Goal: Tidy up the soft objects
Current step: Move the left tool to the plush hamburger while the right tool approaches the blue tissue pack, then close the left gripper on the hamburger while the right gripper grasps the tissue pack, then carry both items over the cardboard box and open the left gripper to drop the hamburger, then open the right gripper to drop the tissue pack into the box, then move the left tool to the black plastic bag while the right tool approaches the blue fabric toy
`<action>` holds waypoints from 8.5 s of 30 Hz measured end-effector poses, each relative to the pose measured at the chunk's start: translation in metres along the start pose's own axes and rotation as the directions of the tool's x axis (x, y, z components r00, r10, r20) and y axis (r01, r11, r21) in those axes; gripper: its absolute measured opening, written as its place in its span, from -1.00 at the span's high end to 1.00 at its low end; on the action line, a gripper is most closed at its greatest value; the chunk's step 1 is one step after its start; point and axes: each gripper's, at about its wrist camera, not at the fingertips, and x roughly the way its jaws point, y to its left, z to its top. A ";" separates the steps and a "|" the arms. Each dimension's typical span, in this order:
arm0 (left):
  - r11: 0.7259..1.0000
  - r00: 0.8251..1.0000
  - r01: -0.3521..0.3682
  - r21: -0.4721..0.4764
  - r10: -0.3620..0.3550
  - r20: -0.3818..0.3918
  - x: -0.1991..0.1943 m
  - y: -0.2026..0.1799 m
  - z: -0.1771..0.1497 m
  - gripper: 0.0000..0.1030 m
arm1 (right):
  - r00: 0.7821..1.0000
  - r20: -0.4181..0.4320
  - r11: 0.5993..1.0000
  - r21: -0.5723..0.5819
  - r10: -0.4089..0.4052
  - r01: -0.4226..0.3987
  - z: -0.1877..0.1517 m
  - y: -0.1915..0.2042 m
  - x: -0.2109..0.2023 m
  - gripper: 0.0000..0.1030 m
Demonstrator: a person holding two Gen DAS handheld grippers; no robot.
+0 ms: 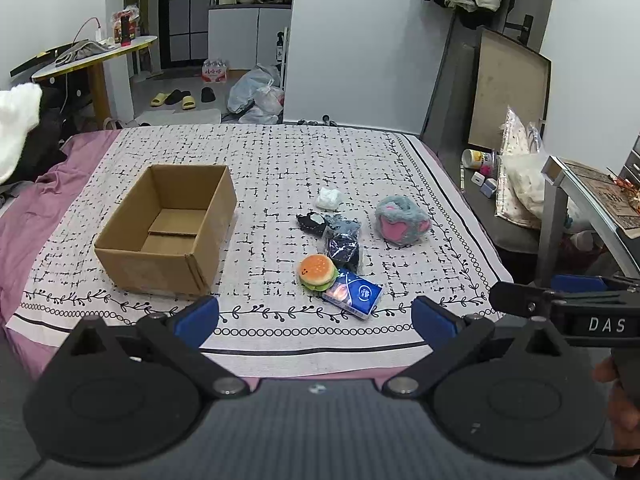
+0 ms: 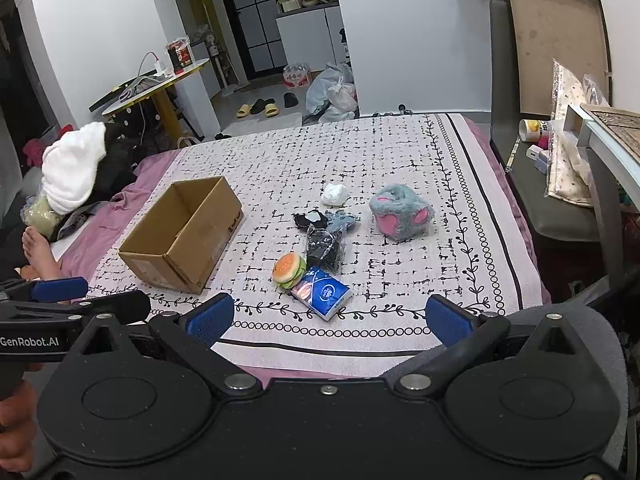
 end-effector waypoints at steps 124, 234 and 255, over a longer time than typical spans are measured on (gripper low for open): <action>0.984 0.995 0.091 -0.155 -0.096 -0.022 0.179 0.040 0.038 0.15 | 0.971 -0.224 0.981 -0.159 0.078 -0.115 0.021 0.009 0.185 0.65; 0.983 0.996 -0.090 -0.161 0.091 -0.001 0.141 0.095 0.063 -0.99 | 0.994 -0.103 0.995 -0.094 0.022 -0.032 0.071 0.021 0.152 -1.00; 0.986 0.999 -0.042 -0.162 0.044 0.011 0.173 0.045 0.053 -0.98 | 0.998 -0.062 0.997 0.067 0.030 -0.025 0.056 -0.060 0.156 -0.99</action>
